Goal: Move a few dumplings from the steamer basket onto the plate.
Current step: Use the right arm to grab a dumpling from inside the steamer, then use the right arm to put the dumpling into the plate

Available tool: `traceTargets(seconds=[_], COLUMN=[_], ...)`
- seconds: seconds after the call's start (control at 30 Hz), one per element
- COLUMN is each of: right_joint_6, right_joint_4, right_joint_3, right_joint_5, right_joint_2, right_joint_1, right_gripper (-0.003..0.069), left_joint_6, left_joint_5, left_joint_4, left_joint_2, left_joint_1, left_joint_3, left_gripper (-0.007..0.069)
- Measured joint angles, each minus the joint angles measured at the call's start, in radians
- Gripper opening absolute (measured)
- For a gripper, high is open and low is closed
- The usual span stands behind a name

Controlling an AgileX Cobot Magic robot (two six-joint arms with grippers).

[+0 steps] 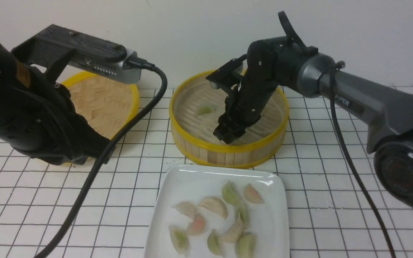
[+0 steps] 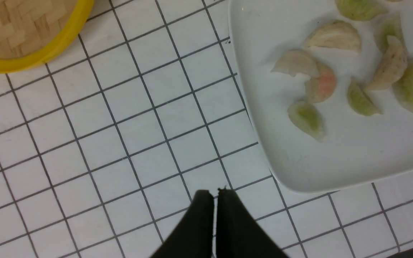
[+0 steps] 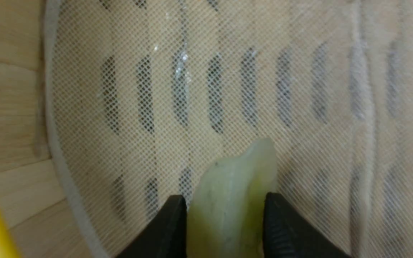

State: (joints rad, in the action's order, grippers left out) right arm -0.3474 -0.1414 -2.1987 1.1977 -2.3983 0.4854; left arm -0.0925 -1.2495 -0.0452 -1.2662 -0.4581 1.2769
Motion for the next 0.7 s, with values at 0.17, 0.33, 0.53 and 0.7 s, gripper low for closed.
traceTargets(seconds=[0.17, 0.33, 0.53, 0.7], right_joint_6=[0.075, 0.157, 0.168, 0.168], right_joint_4=[0.011, 0.006, -0.075, -0.245], right_joint_3=[-0.12, -0.004, 0.389, 0.848], right_joint_5=[0.035, 0.042, 0.044, -0.009], right_joint_2=[0.019, 0.18, 0.547, 0.736], right_joint_1=[0.0, 0.0, 0.0, 0.053], right_gripper=[0.0251, 0.0251, 0.0251, 0.0251], left_joint_6=[-0.033, -0.057, -0.064, -0.064], left_joint_5=[0.0, 0.0, 0.0, 0.0], left_joint_4=[-0.001, 0.0, 0.027, 0.056], left_joint_2=[0.0, 0.0, 0.003, 0.009], left_joint_1=[0.0, 0.0, 0.0, 0.0], left_joint_3=[0.0, 0.0, 0.0, 0.0], left_gripper=[-0.0006, -0.0006, -0.0006, -0.0006])
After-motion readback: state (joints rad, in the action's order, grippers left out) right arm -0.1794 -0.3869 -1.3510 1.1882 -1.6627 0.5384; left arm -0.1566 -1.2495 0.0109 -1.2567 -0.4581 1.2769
